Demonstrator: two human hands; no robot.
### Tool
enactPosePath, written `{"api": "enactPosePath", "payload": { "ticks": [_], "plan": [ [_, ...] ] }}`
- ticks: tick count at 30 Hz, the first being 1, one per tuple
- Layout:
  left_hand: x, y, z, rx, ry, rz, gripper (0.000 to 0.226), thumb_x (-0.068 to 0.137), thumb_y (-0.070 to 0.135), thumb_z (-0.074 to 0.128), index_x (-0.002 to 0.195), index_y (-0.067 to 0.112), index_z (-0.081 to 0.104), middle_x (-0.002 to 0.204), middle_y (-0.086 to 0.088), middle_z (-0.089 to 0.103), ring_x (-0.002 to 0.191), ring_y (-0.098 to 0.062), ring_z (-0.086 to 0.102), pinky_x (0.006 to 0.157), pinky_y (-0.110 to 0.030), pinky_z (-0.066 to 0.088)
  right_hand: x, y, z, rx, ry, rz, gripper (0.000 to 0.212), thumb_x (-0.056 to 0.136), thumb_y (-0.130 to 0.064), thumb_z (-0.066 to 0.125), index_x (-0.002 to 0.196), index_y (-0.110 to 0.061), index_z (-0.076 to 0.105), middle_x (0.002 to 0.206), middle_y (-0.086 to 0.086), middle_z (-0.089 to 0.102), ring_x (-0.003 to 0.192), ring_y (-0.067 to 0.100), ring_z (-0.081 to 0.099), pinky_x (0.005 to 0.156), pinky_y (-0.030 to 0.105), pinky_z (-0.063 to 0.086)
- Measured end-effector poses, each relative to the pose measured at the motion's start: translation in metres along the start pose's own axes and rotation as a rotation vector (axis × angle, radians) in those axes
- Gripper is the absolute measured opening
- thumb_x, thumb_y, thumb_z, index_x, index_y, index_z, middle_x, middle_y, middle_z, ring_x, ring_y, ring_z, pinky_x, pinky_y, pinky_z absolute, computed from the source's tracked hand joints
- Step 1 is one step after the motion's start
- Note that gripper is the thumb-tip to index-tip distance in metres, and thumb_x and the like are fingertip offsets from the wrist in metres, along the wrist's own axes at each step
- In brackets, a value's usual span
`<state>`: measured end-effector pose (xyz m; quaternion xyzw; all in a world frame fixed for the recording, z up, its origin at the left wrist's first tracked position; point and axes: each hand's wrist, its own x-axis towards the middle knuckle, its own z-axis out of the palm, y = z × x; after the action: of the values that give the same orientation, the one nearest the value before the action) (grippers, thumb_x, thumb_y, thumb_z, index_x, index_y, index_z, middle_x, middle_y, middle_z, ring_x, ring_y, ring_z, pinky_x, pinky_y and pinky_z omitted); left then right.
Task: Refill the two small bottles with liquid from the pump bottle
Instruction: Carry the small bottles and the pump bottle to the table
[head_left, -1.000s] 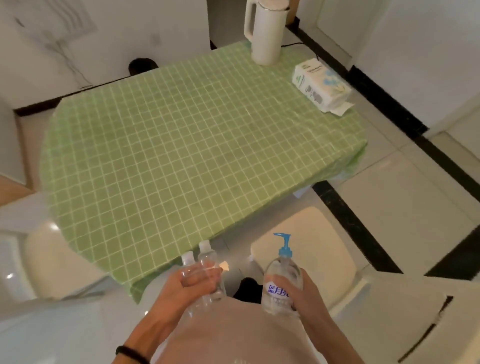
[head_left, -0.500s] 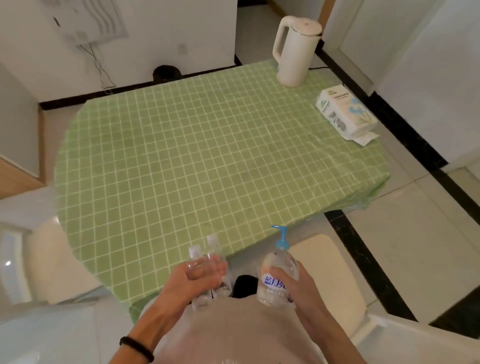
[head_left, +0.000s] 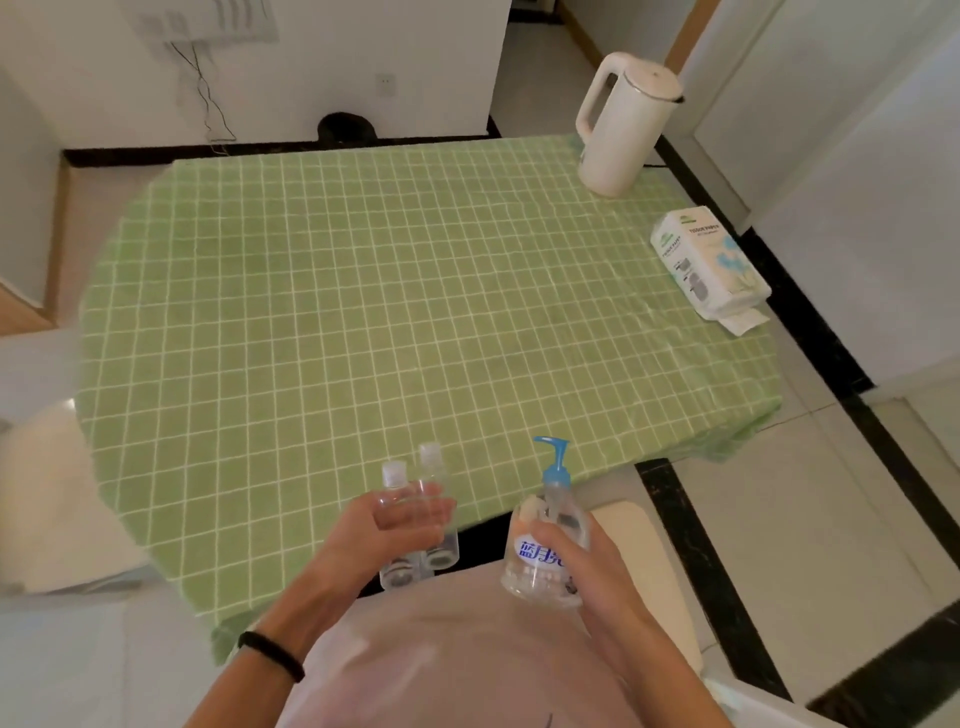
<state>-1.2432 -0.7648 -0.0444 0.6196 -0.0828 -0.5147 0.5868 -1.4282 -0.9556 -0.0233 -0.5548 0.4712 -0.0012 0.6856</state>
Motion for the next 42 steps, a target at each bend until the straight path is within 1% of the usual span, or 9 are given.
{"api": "enactPosePath", "payload": {
  "ticks": [2, 6, 13, 17, 21, 24, 29, 37, 42],
  "plan": [
    [0.009, 0.000, 0.003, -0.033, 0.029, 0.025, 0.049, 0.082, 0.001, 0.084, 0.126, 0.017, 0.070, 0.120, 0.003, 0.080, 0.114, -0.015, 0.075, 0.098, -0.031, 0.059, 0.010, -0.008, -0.003, -0.033, -0.014, 0.002, 0.078, 0.051, -0.067, 0.094, 0.122, -0.052, 0.066, 0.107, -0.011, 0.081, 0.098, 0.015, 0.080, 0.086, 0.040, 0.063],
    [0.033, -0.002, 0.009, -0.079, 0.080, 0.049, 0.051, 0.082, 0.000, 0.085, 0.128, 0.015, 0.068, 0.121, 0.002, 0.079, 0.117, -0.013, 0.074, 0.099, -0.034, 0.059, 0.044, -0.024, -0.015, -0.111, -0.052, 0.000, 0.098, 0.038, -0.076, 0.095, 0.127, -0.046, 0.066, 0.119, -0.008, 0.079, 0.105, 0.016, 0.078, 0.093, 0.045, 0.062],
    [0.134, 0.012, 0.048, -0.068, 0.073, 0.065, 0.053, 0.082, -0.005, 0.082, 0.129, 0.012, 0.067, 0.121, 0.001, 0.079, 0.116, -0.014, 0.074, 0.098, -0.028, 0.059, 0.125, -0.070, -0.064, -0.207, -0.144, -0.028, 0.088, 0.046, -0.078, 0.091, 0.124, -0.050, 0.066, 0.118, -0.012, 0.079, 0.110, 0.015, 0.077, 0.103, 0.051, 0.056],
    [0.210, 0.024, 0.082, -0.083, 0.097, 0.083, 0.056, 0.080, 0.003, 0.086, 0.130, 0.015, 0.066, 0.124, 0.002, 0.078, 0.119, -0.015, 0.073, 0.096, -0.027, 0.060, 0.201, -0.100, -0.113, -0.261, -0.123, -0.061, 0.079, 0.055, -0.068, 0.090, 0.127, -0.051, 0.063, 0.121, -0.021, 0.074, 0.105, 0.009, 0.077, 0.093, 0.044, 0.061],
    [0.285, 0.039, 0.110, -0.055, 0.121, 0.105, 0.055, 0.079, 0.005, 0.087, 0.129, 0.018, 0.068, 0.124, 0.005, 0.078, 0.119, -0.012, 0.073, 0.099, -0.027, 0.059, 0.280, -0.128, -0.156, -0.327, -0.115, -0.133, 0.052, 0.061, -0.058, 0.087, 0.108, -0.064, 0.064, 0.111, -0.033, 0.071, 0.092, -0.006, 0.074, 0.069, 0.027, 0.057],
    [0.328, 0.049, 0.128, -0.011, 0.144, 0.156, 0.052, 0.081, 0.001, 0.085, 0.125, 0.025, 0.073, 0.125, 0.006, 0.078, 0.119, -0.011, 0.073, 0.100, -0.029, 0.059, 0.326, -0.148, -0.185, -0.382, -0.142, -0.219, 0.055, 0.057, -0.060, 0.087, 0.107, -0.064, 0.062, 0.111, -0.027, 0.073, 0.093, -0.005, 0.074, 0.061, 0.021, 0.059],
    [0.382, 0.066, 0.140, 0.136, 0.174, 0.274, 0.051, 0.079, 0.001, 0.087, 0.125, 0.017, 0.073, 0.124, 0.008, 0.078, 0.117, -0.011, 0.073, 0.091, -0.022, 0.060, 0.388, -0.168, -0.217, -0.416, -0.215, -0.403, 0.077, 0.056, -0.043, 0.096, 0.124, -0.049, 0.060, 0.114, -0.017, 0.075, 0.100, 0.003, 0.075, 0.072, 0.018, 0.060],
    [0.445, 0.075, 0.133, 0.401, 0.290, 0.500, 0.052, 0.073, 0.006, 0.092, 0.119, 0.024, 0.074, 0.121, 0.008, 0.079, 0.113, -0.013, 0.075, 0.101, -0.034, 0.058, 0.469, -0.165, -0.233, -0.392, -0.238, -0.708, 0.084, 0.062, -0.018, 0.102, 0.132, -0.039, 0.060, 0.118, -0.011, 0.075, 0.101, 0.008, 0.076, 0.080, 0.015, 0.058],
    [0.468, 0.063, 0.132, 0.473, 0.321, 0.590, 0.052, 0.075, -0.001, 0.090, 0.121, 0.019, 0.073, 0.121, 0.008, 0.079, 0.116, -0.012, 0.073, 0.105, -0.033, 0.055, 0.505, -0.157, -0.238, -0.321, -0.294, -0.834, 0.086, 0.060, -0.027, 0.100, 0.134, -0.036, 0.059, 0.121, -0.004, 0.076, 0.107, 0.014, 0.076, 0.086, 0.020, 0.059]
  ]
}}
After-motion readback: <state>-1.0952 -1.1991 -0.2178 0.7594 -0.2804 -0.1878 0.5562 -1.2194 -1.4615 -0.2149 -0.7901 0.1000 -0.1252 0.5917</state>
